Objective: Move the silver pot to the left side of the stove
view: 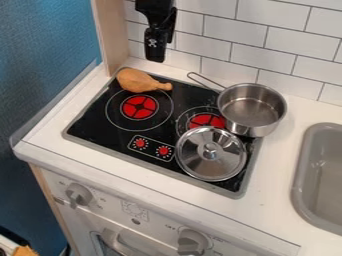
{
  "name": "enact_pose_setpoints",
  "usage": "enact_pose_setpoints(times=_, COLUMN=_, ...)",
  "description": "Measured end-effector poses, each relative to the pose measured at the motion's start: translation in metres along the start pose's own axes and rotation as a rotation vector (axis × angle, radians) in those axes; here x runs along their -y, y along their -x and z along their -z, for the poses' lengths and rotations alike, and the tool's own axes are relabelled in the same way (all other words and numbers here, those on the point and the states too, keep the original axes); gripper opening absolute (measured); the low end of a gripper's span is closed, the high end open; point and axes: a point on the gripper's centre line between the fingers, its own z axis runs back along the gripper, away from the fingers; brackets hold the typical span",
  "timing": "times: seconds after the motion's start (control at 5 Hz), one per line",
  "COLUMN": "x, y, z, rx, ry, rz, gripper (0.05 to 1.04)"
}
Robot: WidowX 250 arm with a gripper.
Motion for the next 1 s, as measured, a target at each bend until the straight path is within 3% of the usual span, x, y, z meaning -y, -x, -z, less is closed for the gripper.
enact_pose_setpoints(times=0.4, x=-0.012, y=0.017, z=0.021, rx=-0.003, ry=-0.051, rz=0.040, gripper=1.001)
enact_pose_setpoints(times=0.6, x=-0.018, y=0.032, z=0.016, rx=0.016, ry=-0.050, rz=0.076, gripper=1.001)
enact_pose_setpoints(times=0.8, x=-0.027, y=0.036, z=0.000, rx=-0.003, ry=0.000, rz=0.083, gripper=1.001)
enact_pose_setpoints(times=1.0, x=-0.038, y=0.068, z=-0.003, rx=-0.036, ry=0.004, rz=0.193, gripper=1.001)
